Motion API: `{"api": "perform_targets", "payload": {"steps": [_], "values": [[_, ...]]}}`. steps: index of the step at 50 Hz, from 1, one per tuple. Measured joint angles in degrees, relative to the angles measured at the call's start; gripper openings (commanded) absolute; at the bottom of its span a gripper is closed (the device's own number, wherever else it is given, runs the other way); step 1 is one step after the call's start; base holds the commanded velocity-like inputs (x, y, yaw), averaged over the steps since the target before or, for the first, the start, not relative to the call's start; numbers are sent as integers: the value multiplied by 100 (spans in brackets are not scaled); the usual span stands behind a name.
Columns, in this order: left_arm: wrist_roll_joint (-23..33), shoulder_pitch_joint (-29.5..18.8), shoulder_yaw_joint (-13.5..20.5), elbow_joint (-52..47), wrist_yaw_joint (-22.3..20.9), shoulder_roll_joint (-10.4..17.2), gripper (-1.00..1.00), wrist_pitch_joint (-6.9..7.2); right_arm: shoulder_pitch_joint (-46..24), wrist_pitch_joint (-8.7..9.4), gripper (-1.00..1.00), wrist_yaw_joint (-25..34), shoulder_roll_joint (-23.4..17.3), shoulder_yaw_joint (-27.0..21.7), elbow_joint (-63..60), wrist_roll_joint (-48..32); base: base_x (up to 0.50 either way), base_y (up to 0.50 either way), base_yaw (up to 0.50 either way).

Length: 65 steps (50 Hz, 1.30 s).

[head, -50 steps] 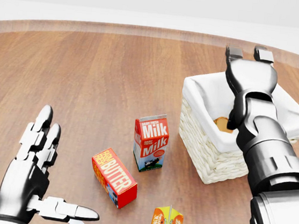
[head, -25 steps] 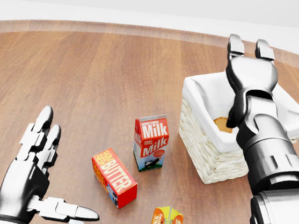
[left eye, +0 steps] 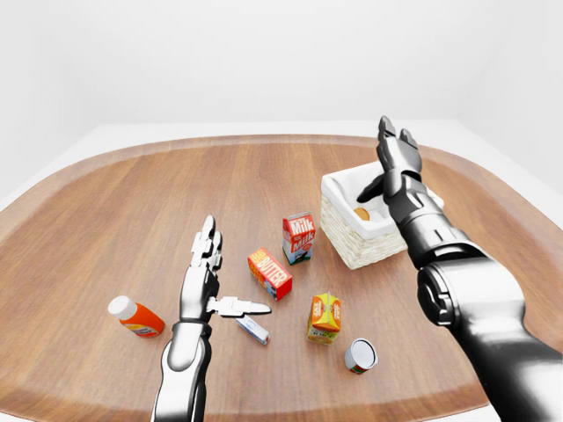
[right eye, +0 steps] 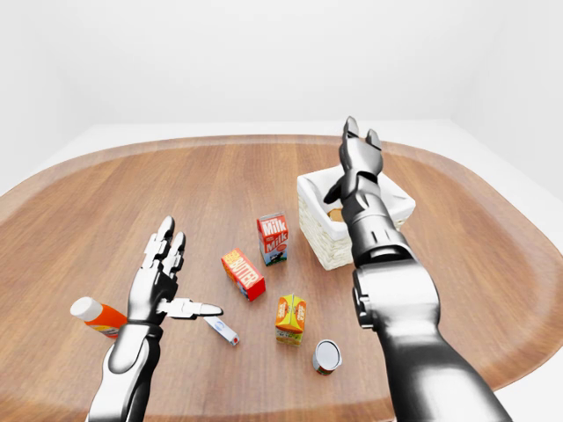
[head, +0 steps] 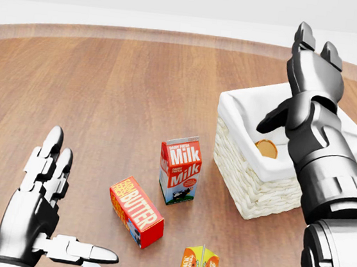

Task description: Pick up the alphabet soup and the tomato sauce, and put them in the basket.

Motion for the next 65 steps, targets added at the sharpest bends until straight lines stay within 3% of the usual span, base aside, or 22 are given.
{"api": "perform_targets", "payload": {"steps": [6, 25, 46, 55, 65], "values": [[0, 0, 0, 0, 1, 0, 100, 0, -22, -77, 100, -1, -26, -88, -35, 517, 0, 0, 0], [1, -19, 7, -16, 9, 2, 100, 0, -19, -640, 100, 203, -60, -218, -174, 1771, 0, 0, 0], [8, -7, 2, -69, 19, -1, 100, 0, 10, -927, 100, 442, -110, -235, -625, 2331, 0, 0, 0], [9, -3, -1, -61, 16, -1, 100, 0, 194, -935, 100, 557, -55, -236, -1187, 2550, 0, 0, 0], [7, 3, -2, -58, 8, 1, 100, 0, 650, -661, 100, 775, 111, -223, -2381, 2710, 0, 0, 0]]}}
